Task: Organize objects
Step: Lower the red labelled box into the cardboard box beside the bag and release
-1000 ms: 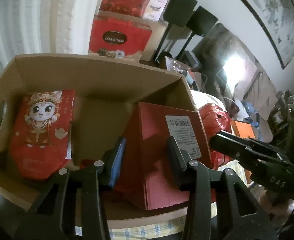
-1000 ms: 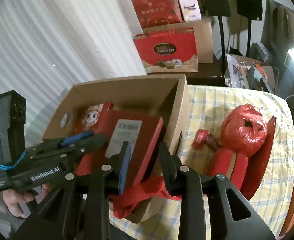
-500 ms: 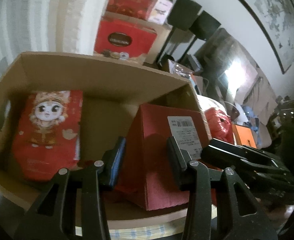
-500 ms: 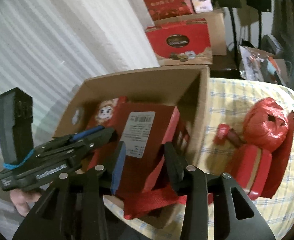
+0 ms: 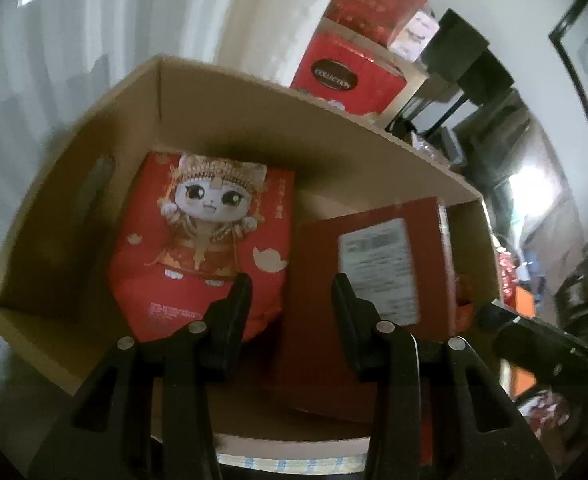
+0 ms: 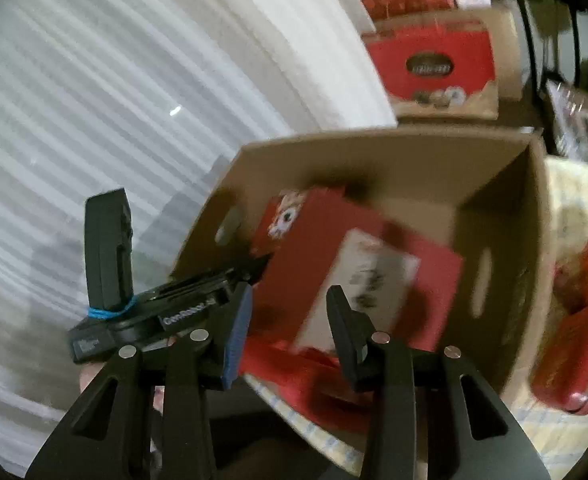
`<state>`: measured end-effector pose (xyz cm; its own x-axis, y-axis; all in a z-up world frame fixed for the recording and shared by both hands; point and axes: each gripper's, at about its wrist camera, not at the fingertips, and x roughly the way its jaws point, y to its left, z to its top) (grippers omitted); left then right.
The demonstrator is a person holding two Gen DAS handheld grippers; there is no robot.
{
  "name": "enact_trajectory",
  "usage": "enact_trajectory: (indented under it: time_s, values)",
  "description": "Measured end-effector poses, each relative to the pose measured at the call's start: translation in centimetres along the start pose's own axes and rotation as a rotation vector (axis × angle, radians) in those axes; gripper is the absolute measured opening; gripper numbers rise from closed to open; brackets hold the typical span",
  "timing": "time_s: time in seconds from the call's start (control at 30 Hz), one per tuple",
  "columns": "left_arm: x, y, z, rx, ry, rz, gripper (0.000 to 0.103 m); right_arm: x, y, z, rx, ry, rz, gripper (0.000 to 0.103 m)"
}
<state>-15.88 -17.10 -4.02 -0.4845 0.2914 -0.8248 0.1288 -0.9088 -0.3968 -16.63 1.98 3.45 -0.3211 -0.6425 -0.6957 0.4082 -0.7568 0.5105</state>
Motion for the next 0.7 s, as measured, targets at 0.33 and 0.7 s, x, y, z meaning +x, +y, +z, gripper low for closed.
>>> enact_trajectory:
  time_s: [0.33, 0.7]
  values:
    - [2.3, -0.3, -0.3, -0.020, 0.090, -0.114, 0.037, -4.0, -2.0, -1.0, -0.040, -0.074, -0.160, 0.043]
    - [3.4, -4.7, -1.6, 0.098, 0.112, -0.075, 0.036, -5.9, -4.7, -3.4, -0.077, -0.055, -0.295, 0.046]
